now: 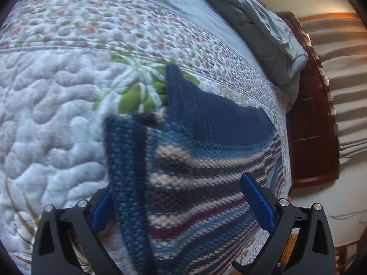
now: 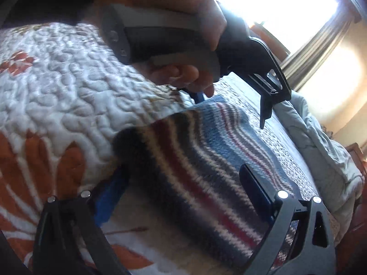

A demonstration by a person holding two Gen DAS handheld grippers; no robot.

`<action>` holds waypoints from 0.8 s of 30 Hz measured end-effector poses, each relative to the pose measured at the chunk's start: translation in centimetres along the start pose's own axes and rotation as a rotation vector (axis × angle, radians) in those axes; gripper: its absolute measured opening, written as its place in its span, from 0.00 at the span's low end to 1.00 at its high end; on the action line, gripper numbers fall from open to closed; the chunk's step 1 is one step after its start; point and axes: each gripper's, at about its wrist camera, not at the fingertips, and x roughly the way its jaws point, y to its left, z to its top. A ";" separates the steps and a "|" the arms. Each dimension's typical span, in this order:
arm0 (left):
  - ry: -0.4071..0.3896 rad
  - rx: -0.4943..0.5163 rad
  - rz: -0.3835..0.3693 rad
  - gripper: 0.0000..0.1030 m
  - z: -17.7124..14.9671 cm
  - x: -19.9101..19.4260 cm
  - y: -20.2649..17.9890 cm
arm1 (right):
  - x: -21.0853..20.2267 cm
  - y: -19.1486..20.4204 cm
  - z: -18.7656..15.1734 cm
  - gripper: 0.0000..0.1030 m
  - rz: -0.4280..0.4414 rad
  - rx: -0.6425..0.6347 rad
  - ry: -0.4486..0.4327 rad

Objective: Fold small clothes

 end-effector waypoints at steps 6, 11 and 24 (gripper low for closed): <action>0.028 -0.006 -0.008 0.96 0.0 0.1 0.6 | 1.0 0.0 0.2 0.94 -0.054 -0.027 0.004; 0.029 -0.001 0.006 0.96 0.0 0.4 0.4 | 1.6 0.0 0.4 0.95 -0.082 -0.017 0.002; 0.009 -0.012 0.083 0.27 0.4 -0.7 0.9 | 3.4 -1.1 1.1 0.42 -0.017 0.030 0.002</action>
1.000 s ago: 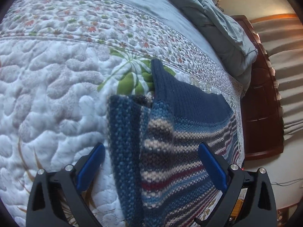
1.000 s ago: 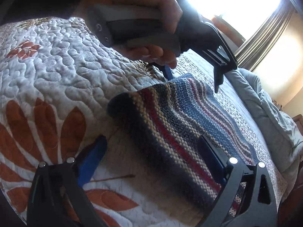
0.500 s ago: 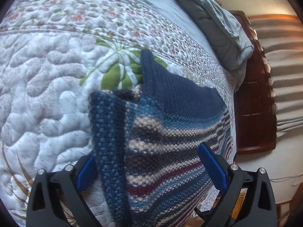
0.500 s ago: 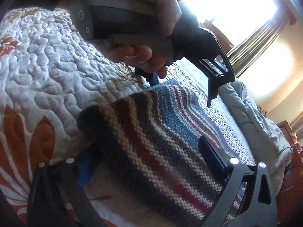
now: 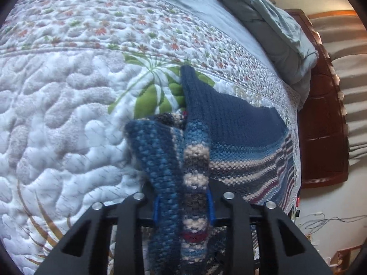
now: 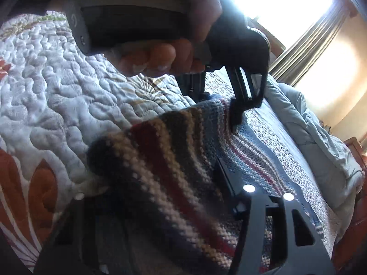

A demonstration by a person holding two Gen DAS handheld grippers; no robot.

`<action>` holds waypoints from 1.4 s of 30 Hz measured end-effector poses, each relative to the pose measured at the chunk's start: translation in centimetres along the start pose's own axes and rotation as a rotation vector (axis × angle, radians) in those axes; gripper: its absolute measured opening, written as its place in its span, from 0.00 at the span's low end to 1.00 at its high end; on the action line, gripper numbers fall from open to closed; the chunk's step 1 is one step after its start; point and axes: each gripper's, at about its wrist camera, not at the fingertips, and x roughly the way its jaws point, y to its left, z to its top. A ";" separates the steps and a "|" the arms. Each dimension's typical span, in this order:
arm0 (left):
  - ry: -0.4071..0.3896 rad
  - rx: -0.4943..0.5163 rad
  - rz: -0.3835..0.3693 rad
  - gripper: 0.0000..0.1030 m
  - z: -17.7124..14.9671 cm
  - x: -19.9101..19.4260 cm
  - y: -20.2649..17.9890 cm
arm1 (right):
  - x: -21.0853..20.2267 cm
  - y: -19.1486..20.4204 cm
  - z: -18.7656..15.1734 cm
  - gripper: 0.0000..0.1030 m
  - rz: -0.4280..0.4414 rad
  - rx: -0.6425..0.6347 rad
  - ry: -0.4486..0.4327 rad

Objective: Fold small clothes

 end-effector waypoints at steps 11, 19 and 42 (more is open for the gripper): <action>-0.027 0.012 0.169 0.23 0.5 -2.7 -5.4 | -4.8 -2.2 0.9 0.20 0.062 0.145 -0.068; -0.050 0.055 0.257 0.21 1.2 -4.5 -12.0 | -9.4 -8.2 0.5 0.18 0.067 0.265 -0.102; -0.111 0.182 0.440 0.20 1.7 -4.5 -26.4 | -14.7 -18.5 -3.6 0.11 0.093 0.511 -0.206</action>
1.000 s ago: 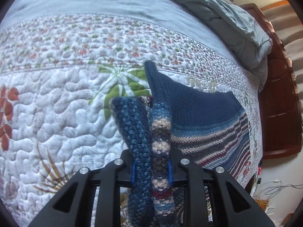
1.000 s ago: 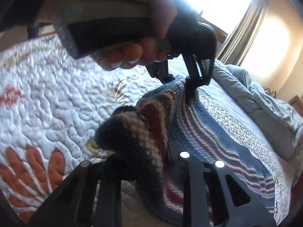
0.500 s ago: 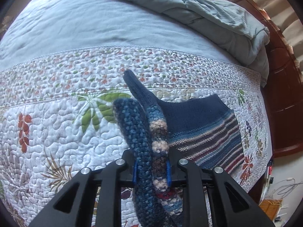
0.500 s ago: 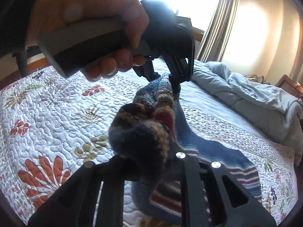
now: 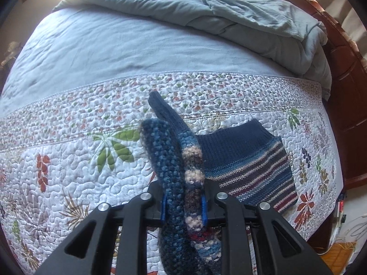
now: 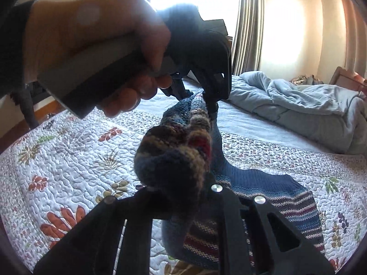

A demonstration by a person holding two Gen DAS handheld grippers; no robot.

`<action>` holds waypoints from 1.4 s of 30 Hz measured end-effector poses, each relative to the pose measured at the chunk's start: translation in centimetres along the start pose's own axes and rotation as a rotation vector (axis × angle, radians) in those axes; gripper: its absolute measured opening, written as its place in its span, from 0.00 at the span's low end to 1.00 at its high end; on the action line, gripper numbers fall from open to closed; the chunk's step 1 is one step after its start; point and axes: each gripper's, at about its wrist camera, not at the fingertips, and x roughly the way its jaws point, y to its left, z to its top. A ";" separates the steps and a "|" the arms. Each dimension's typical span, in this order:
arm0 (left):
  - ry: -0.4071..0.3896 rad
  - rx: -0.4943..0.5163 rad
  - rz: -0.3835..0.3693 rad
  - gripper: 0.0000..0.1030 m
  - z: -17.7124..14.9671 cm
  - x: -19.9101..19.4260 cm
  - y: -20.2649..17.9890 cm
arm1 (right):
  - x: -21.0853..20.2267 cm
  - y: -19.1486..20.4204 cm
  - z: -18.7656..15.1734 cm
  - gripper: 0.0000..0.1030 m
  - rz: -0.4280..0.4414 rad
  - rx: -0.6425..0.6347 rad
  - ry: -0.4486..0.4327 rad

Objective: Fold small clothes

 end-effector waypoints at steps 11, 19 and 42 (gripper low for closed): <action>-0.008 0.064 0.026 0.20 1.2 -0.1 -5.8 | -2.0 -4.6 -0.5 0.11 -0.015 0.063 -0.026; -0.007 0.100 0.036 0.20 1.7 0.8 -9.9 | -3.1 -7.6 -1.3 0.11 -0.030 0.107 -0.031; 0.037 0.190 0.033 0.20 2.9 6.1 -19.1 | -4.2 -16.6 -5.2 0.11 -0.026 0.282 0.007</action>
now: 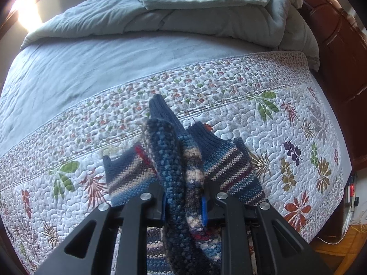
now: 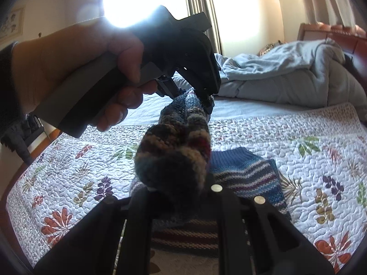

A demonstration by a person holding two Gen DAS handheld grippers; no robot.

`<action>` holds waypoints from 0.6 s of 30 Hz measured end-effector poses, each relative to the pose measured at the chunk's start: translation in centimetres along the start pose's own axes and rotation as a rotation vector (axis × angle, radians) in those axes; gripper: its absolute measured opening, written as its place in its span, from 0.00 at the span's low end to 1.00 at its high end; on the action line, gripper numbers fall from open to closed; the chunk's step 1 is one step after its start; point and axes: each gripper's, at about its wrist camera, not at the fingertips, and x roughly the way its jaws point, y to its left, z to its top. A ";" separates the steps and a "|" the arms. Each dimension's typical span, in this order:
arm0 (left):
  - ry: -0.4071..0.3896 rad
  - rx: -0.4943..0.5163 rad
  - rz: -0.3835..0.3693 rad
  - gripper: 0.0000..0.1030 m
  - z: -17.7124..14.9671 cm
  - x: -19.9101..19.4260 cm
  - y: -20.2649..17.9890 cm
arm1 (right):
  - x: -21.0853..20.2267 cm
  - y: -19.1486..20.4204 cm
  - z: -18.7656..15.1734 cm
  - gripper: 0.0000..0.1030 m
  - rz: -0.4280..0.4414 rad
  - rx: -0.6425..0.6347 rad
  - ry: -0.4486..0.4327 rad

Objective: Fold small clothes

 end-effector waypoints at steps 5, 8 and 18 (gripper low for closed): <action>0.018 0.016 -0.005 0.20 0.4 1.9 -1.9 | 0.1 -2.1 -1.2 0.11 -0.017 0.019 0.017; 0.026 0.020 -0.012 0.20 0.6 3.3 -3.1 | 0.2 -3.5 -1.9 0.11 -0.026 0.037 0.028; 0.020 0.005 0.017 0.20 0.9 7.2 -6.0 | 0.9 -9.0 -3.4 0.11 0.066 0.291 0.062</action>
